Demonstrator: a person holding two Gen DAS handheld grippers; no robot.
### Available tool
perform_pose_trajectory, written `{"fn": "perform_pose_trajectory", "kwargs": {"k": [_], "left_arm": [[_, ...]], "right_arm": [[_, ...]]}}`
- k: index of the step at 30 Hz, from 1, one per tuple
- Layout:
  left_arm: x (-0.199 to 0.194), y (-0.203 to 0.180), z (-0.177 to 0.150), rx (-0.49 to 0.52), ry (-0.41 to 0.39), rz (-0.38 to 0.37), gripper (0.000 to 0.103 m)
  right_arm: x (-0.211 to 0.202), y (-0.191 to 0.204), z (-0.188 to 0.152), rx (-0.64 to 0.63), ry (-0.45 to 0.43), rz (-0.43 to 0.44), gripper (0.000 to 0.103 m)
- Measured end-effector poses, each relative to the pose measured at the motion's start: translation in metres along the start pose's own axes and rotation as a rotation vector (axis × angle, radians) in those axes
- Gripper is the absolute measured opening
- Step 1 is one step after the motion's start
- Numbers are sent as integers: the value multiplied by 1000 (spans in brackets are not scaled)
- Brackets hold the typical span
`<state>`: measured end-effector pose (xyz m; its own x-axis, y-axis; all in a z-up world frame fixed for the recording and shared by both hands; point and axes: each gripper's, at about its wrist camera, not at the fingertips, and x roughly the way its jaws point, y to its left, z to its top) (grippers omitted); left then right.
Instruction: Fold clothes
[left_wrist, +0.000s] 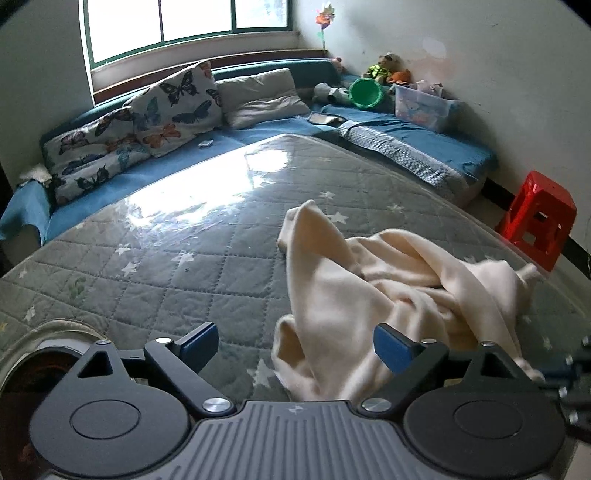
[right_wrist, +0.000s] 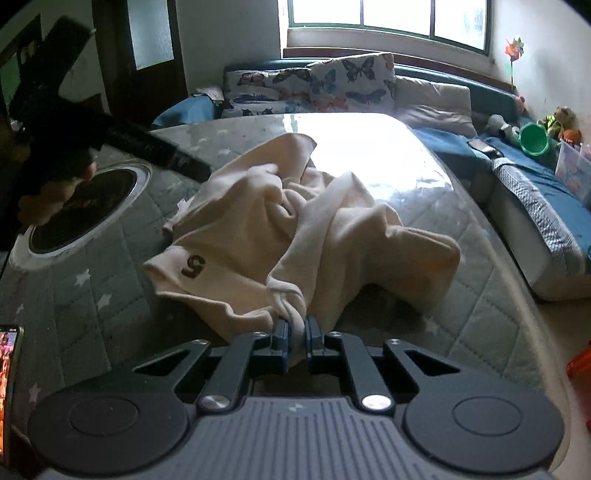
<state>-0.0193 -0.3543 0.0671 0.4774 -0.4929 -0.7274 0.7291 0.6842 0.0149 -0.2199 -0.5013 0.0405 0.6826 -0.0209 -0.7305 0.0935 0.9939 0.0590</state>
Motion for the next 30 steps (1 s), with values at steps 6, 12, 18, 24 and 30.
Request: {"fn": "perform_pose_trajectory", "kwargs": {"k": [6,12,18,24,30], "left_arm": [[23,5,15,-17,0,18,93],[45,1,28,-17,24,5,93],[63,-2,30,-19,55,-34,69],[67,-3,28,-29,60,-83,16],[60,2,28,-29,30,-81,4]], "right_arm": [[1,-4,-3,20,-2,3,7],[2,-7,-8,38,-7,6,8],[1,-12,-9,59,-13,5,9],[3,-22,-5,96,-11,26,11],[8,-30,1,104,-14,63,8]]}}
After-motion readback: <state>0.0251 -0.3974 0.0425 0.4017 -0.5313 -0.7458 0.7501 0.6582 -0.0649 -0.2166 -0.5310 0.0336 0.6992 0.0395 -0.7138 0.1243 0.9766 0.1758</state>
